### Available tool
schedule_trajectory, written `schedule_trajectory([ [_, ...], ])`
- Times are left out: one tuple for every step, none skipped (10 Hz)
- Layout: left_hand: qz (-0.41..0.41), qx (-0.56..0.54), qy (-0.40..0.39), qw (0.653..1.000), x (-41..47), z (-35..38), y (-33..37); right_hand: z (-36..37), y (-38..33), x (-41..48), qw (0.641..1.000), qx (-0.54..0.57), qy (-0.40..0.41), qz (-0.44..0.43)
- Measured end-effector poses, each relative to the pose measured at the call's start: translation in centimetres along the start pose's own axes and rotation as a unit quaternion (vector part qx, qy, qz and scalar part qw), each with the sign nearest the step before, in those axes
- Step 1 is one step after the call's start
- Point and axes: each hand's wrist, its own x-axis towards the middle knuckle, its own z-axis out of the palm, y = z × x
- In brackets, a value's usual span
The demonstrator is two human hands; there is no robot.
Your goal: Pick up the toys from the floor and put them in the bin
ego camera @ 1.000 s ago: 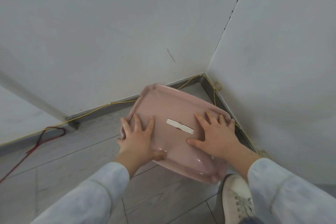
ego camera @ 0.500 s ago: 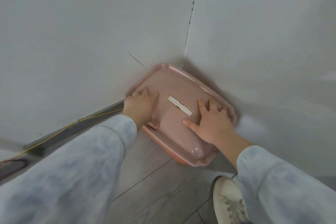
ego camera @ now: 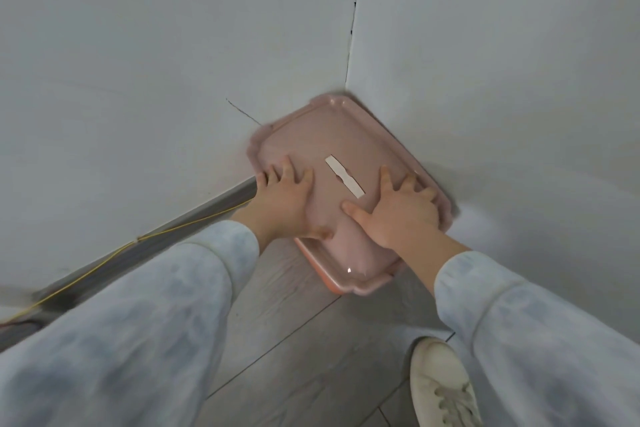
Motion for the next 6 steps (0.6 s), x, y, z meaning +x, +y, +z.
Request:
schedule_trajectory([
  [0.001, 0.004, -0.01, 1.0, 0.6, -0.2, -0.1, -0.1, -0.2, 0.0, 1.0, -0.014, -0.006, 0.004],
  [0.002, 0.014, -0.016, 1.0, 0.8, -0.2, 0.0, 0.1, -0.3, -0.1, 1.0, -0.024, -0.003, 0.008],
  [0.004, 0.017, -0.001, 1.0, 0.4, 0.0, -0.3, 0.0, -0.3, 0.0, 1.0, -0.021, 0.0, 0.011],
  [-0.001, 0.016, 0.026, 1.0, -1.1, 0.1, -0.1, -0.4, 0.0, -0.7, 1.0, -0.003, -0.023, 0.014],
  [0.003, 0.019, 0.09, 0.996, -2.9, 0.3, 0.8, -0.5, 0.9, -1.7, 0.999, 0.027, -0.027, -0.008],
  [-0.005, 0.012, 0.124, 0.992, -5.2, 0.1, 1.0, -1.0, 1.9, -3.0, 0.999, 0.041, -0.009, -0.028],
])
